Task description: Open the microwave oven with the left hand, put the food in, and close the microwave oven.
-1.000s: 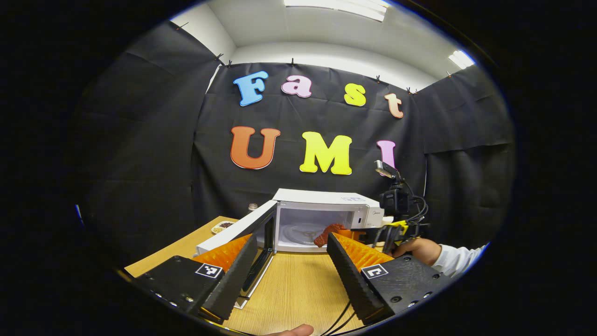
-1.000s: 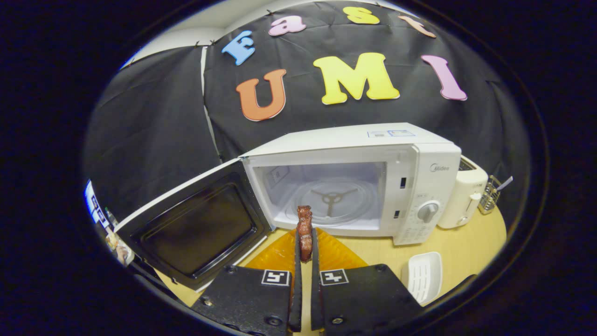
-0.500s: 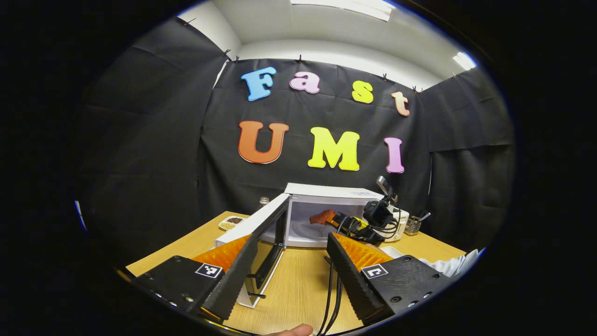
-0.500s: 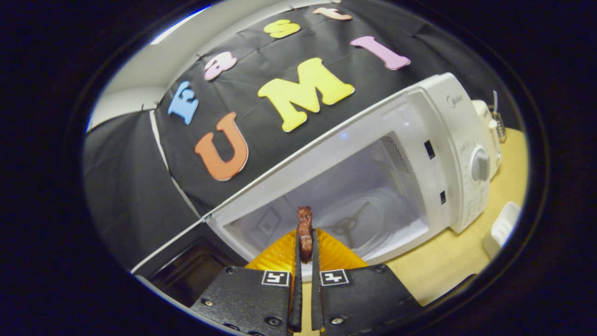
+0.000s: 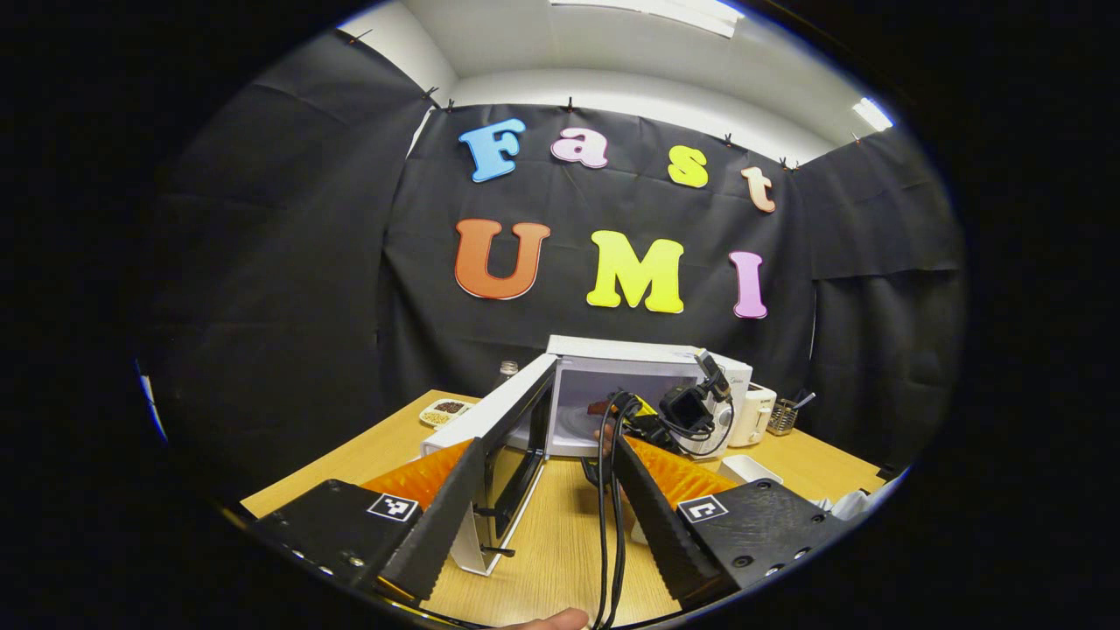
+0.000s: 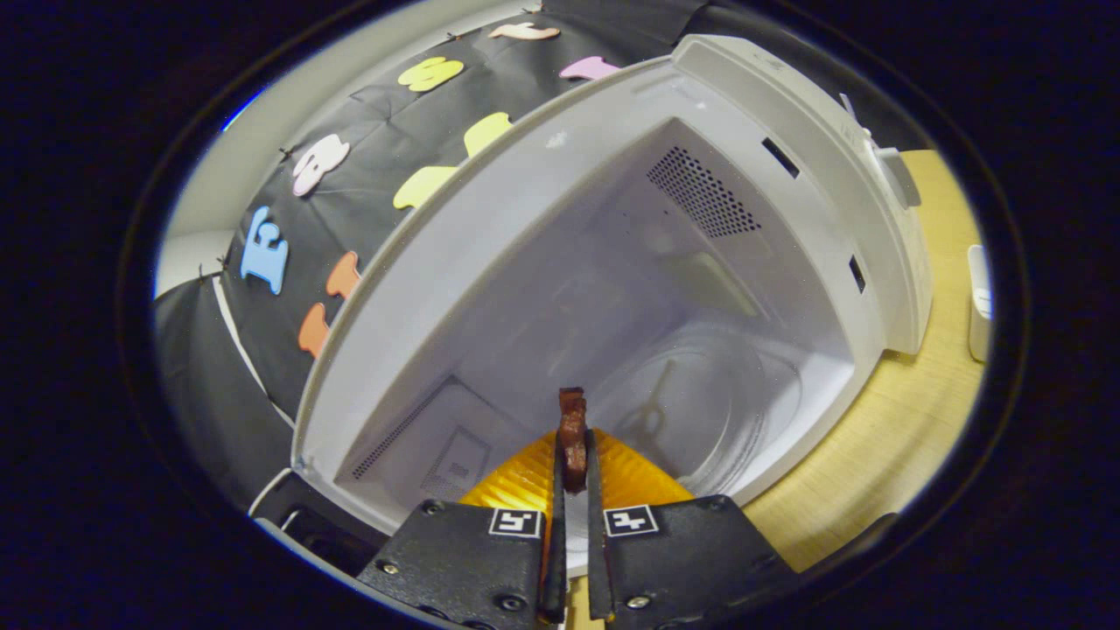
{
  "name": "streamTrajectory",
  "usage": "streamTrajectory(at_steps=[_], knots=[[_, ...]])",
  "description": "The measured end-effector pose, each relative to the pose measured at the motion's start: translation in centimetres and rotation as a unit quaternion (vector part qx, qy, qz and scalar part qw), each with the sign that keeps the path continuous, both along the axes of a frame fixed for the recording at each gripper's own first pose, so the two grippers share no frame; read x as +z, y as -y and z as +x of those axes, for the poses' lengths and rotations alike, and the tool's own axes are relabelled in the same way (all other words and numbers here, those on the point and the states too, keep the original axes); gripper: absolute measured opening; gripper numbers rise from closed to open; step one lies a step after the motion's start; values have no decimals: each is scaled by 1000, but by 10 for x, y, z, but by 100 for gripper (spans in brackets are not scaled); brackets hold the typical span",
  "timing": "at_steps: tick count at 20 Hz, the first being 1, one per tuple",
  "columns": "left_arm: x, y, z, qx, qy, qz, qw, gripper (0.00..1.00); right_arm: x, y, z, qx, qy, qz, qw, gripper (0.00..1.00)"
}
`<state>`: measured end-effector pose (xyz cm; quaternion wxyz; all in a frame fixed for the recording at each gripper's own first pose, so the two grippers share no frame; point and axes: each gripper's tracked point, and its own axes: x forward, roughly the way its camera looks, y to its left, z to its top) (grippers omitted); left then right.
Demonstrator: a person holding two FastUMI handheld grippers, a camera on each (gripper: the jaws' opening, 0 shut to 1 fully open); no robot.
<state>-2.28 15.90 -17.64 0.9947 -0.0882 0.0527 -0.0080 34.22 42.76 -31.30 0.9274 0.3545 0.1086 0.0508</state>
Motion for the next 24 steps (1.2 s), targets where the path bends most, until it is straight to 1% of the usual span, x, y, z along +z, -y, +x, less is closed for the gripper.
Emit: streamTrajectory(at_steps=[1, 5, 7, 9, 10, 11, 13, 14, 16, 17, 19, 21, 24], knots=[[-1, 2, 1, -2, -1, 1, 1000, 92, -5, 4, 2, -11, -1, -13, 1000, 13], [3, 14, 2, -16, 4, -3, 1000, 92, -6, 8, 10, -7, 1, -39, 999, 17], [7, 18, 1, -20, 8, -3, 1000, 92, -6, 11, 12, -7, -2, -62, 998, 18], [6, 22, 1, -22, 7, -1, 1000, 92, -6, 14, 13, -10, -4, -91, 996, 22], [5, 23, 0, -22, 5, 0, 1000, 92, -7, 14, 11, -8, -10, -102, 995, 11], [7, 23, -2, -21, 7, 2, 1000, 92, -5, 14, 11, -7, -9, -109, 994, 25], [15, 24, -5, -20, 15, 2, 1000, 92, -5, 17, 10, -10, -15, -140, 990, 28], [15, 26, -4, -22, 17, 0, 1000, 92, -7, 17, 11, -7, -21, -168, 985, 34], [21, 29, -8, -24, 22, 0, 999, 92, -2, 18, 7, 4, -18, -213, 977, 87], [24, 30, -9, -25, 24, 1, 999, 92, 4, 18, 5, 10, -7, -222, 975, 95], [27, 32, -12, -26, 26, 5, 999, 92, 18, 21, 2, 14, 12, -230, 973, 96], [30, 33, -14, -26, 28, 8, 999, 92, 28, 29, -6, 13, 18, -240, 970, 95], [32, 32, -19, -23, 26, 16, 999, 92, 40, 35, -24, 28, 27, -253, 967, 96]])
